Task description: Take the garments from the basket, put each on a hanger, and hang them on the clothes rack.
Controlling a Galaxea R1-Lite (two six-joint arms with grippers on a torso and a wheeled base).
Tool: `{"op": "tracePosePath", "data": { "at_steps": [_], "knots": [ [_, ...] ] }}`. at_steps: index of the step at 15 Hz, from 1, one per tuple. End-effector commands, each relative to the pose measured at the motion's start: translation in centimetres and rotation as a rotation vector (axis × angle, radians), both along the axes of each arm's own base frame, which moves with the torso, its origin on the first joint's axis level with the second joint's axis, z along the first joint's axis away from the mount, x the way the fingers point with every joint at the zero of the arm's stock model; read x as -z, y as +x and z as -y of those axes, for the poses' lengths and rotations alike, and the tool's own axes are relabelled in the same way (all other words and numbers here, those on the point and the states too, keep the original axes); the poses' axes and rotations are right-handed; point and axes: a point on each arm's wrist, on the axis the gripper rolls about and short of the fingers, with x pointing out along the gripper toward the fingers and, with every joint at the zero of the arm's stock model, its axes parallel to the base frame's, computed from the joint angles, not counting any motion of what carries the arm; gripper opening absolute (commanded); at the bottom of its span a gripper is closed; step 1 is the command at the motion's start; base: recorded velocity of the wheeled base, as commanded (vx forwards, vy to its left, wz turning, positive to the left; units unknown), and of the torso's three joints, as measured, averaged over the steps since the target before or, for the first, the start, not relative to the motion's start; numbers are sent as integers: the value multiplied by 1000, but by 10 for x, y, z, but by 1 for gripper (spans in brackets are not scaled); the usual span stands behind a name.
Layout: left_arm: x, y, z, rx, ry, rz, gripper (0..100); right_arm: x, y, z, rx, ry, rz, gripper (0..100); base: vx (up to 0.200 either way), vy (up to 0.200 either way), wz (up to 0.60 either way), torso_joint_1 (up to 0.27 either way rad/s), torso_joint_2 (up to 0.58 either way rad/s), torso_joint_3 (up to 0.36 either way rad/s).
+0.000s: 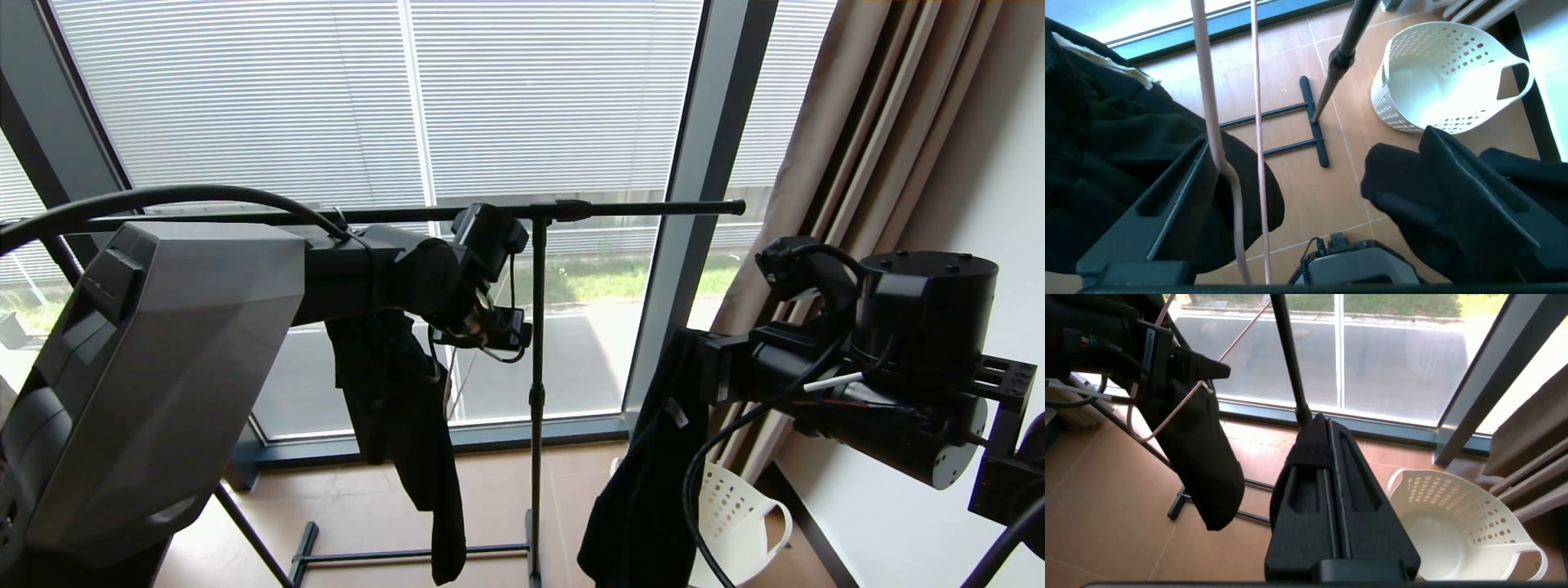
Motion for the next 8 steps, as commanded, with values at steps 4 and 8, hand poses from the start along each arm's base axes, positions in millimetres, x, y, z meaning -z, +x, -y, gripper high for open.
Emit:
{"op": "tracePosePath", "data": {
  "at_steps": [4,8],
  "knots": [
    [2,1,0,-6,7,-2,0,2,0,0,-1,-3,-6,0,0,0,0,0,0,0],
    [0,2,-3,-14,4,3,0,3,0,0,-2,-4,-7,0,0,0,0,0,0,0]
  ]
}}
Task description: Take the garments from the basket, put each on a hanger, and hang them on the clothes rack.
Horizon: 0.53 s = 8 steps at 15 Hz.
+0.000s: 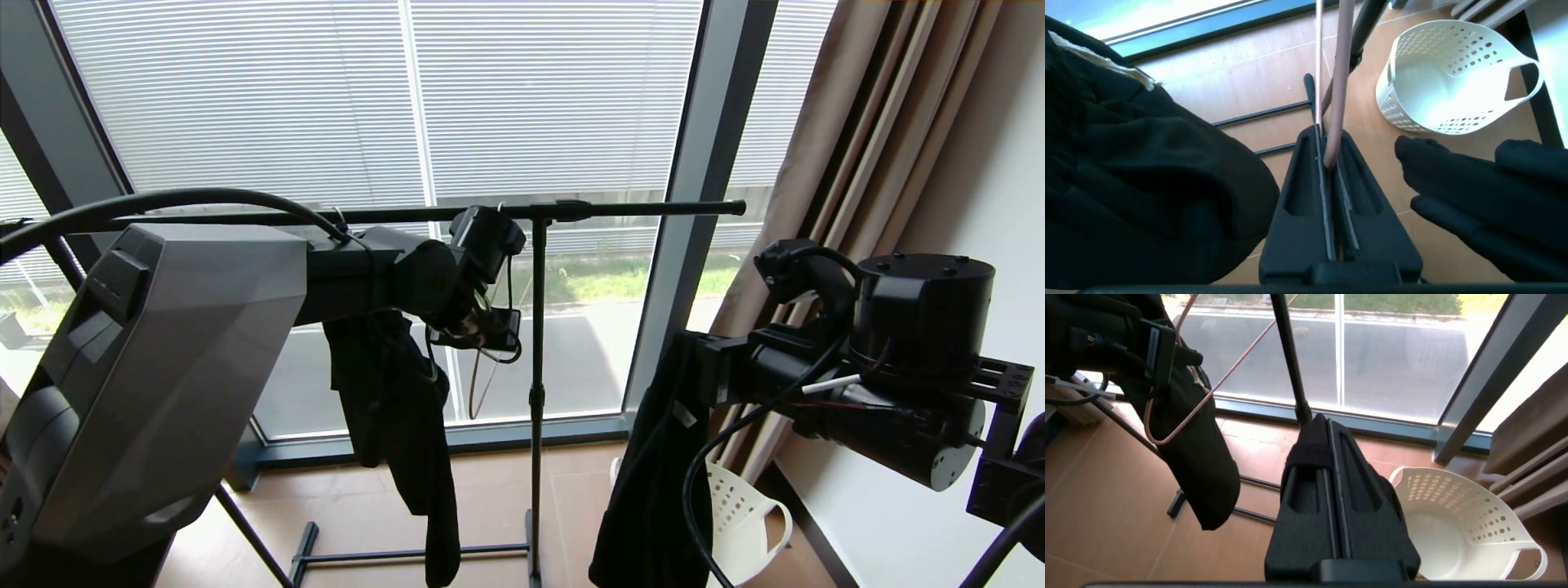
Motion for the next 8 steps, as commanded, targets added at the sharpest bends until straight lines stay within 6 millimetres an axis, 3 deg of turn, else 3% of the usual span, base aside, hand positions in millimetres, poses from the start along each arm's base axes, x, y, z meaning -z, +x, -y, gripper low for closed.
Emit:
{"op": "tracePosePath", "data": {
  "at_steps": [1,5,8],
  "knots": [
    [-12,-4,-1,3,-11,22,0,1,0,0,0,-1,-1,0,0,0,0,0,0,0],
    [-52,-31,-6,12,-28,87,0,1,0,0,-1,-1,-2,0,0,0,0,0,0,0],
    [-56,-57,-15,31,-6,53,0,1,0,-1,-1,-1,-3,0,0,0,0,0,0,0]
  ]
}}
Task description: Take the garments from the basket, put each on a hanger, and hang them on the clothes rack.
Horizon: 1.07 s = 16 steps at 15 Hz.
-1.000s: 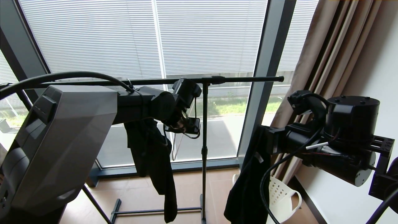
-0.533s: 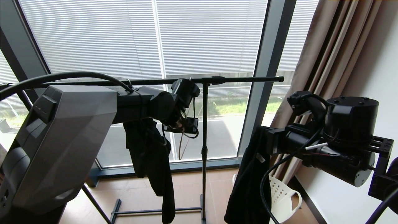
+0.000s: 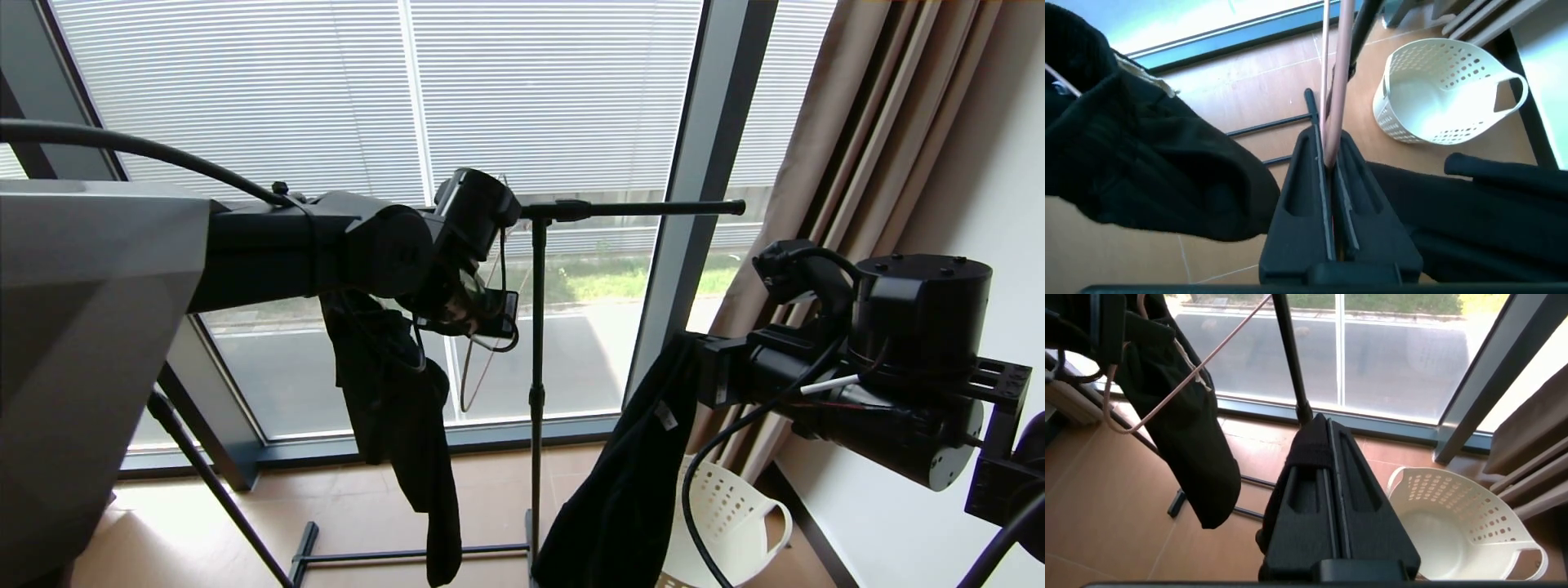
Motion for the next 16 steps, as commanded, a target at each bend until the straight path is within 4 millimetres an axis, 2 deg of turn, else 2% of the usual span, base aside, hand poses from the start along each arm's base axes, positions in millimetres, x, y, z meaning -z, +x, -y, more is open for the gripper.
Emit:
{"op": "tracePosePath", "data": {
  "at_steps": [1,5,8,9,10,13,16],
  "knots": [
    [-17,-31,-11,21,5,-7,0,1,0,0,1,-1,-1,0,0,0,0,0,0,0],
    [-15,-65,-23,51,39,-55,0,3,1,-1,1,-6,-9,0,0,0,0,0,0,0],
    [-14,-94,-43,55,35,-53,0,3,1,-1,-1,-6,-9,0,0,0,0,0,0,0],
    [-12,-112,-48,78,16,-28,0,3,0,-1,-1,-5,-8,0,0,0,0,0,0,0],
    [-8,-121,-52,88,7,-12,0,3,0,-1,-3,-7,-7,0,0,0,0,0,0,0],
    [10,-164,-77,143,-16,36,0,6,-1,-1,-1,-54,-3,0,0,0,0,0,0,0],
    [29,-211,-110,312,-67,66,0,4,3,2,138,-260,76,0,0,0,0,0,0,0]
  ]
}}
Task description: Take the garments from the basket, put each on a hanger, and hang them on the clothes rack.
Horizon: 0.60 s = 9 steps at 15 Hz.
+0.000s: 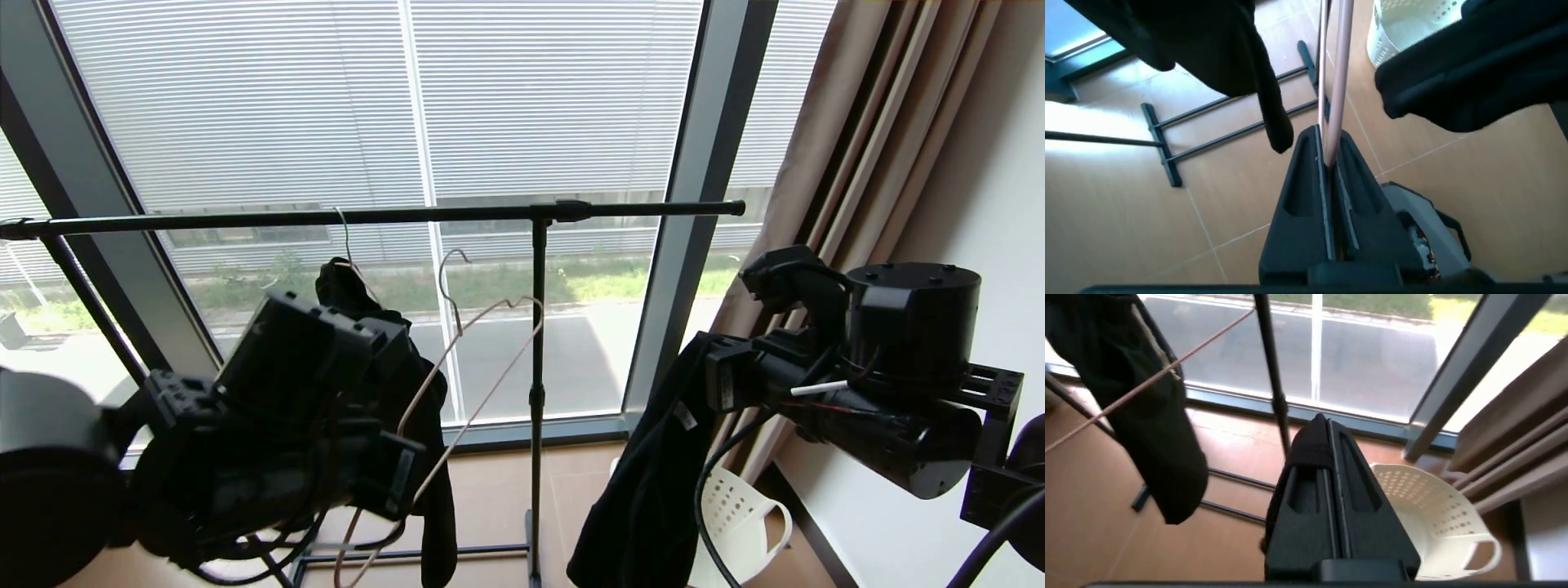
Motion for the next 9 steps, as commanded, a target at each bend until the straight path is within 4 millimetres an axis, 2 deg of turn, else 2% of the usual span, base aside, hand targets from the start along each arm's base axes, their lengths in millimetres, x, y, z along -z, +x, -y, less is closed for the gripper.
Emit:
{"op": "tracePosePath", "data": {
  "at_steps": [1,4,9],
  "knots": [
    [11,-58,-41,179,-63,79,0,-1,5,-2,18,-111,32,0,0,0,0,0,0,0],
    [30,-77,-53,327,-112,98,0,3,17,-6,68,-289,49,0,0,0,0,0,0,0],
    [36,-80,-50,476,-197,64,0,9,44,-11,130,-322,46,0,0,0,0,0,0,0]
  ]
}}
